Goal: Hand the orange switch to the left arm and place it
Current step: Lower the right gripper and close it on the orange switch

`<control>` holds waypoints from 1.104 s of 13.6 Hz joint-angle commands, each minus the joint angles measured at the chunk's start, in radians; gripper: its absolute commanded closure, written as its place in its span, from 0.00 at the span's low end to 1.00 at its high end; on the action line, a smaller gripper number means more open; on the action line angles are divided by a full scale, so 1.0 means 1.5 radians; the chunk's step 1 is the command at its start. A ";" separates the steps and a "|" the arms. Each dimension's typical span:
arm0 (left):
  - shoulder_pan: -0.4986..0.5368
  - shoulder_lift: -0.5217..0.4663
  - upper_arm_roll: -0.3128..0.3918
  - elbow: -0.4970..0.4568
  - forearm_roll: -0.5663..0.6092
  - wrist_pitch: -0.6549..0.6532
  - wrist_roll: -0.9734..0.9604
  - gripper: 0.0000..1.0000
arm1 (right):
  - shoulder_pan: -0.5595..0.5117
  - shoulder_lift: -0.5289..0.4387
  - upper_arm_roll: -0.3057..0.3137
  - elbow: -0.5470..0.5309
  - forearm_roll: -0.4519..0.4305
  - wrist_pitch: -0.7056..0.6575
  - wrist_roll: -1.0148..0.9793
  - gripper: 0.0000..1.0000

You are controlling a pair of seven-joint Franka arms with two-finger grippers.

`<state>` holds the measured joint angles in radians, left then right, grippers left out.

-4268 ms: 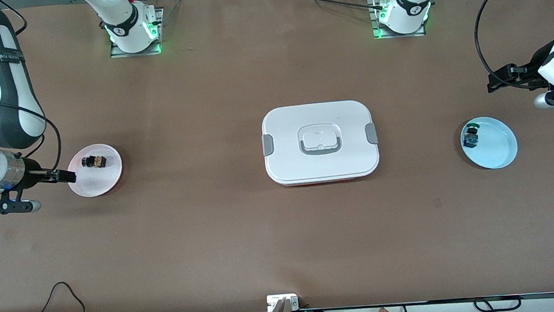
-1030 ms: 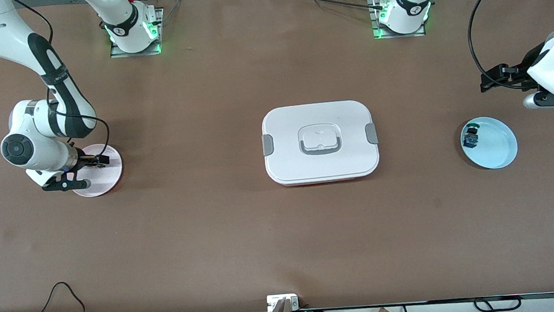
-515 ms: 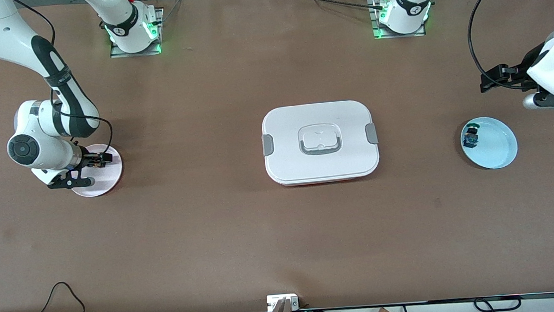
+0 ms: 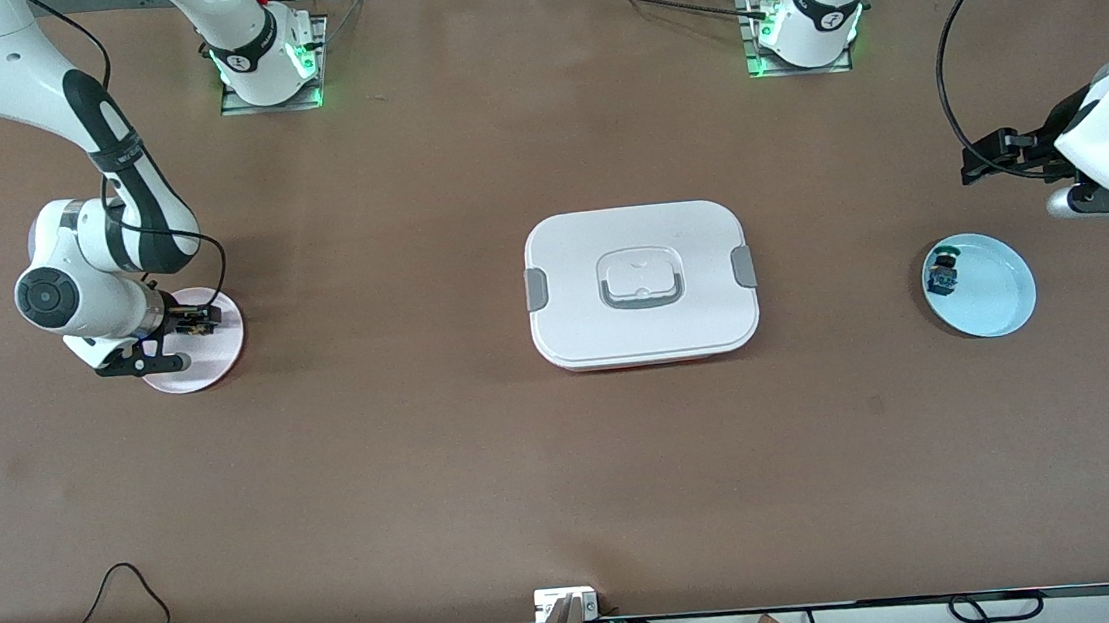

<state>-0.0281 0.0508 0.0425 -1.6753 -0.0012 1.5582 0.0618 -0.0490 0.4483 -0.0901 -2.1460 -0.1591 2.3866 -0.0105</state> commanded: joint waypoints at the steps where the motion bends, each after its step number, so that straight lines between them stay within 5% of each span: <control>1: 0.001 0.006 -0.003 0.011 -0.005 -0.008 -0.005 0.00 | -0.004 -0.009 0.005 -0.005 0.001 0.004 0.003 0.92; 5: 0.001 0.008 -0.003 0.011 -0.005 -0.008 -0.005 0.00 | -0.006 -0.018 0.007 0.009 0.002 0.002 0.000 0.96; 10: 0.001 0.010 -0.003 0.012 -0.005 -0.007 -0.005 0.00 | 0.000 -0.031 0.029 0.150 0.071 -0.186 -0.004 0.99; 15: 0.002 0.011 -0.003 0.011 -0.007 -0.006 -0.005 0.00 | 0.008 -0.066 0.065 0.227 0.090 -0.257 -0.054 0.99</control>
<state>-0.0281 0.0592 0.0425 -1.6754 -0.0012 1.5582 0.0618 -0.0390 0.3714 -0.0235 -1.8439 -0.0406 2.0476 -0.0308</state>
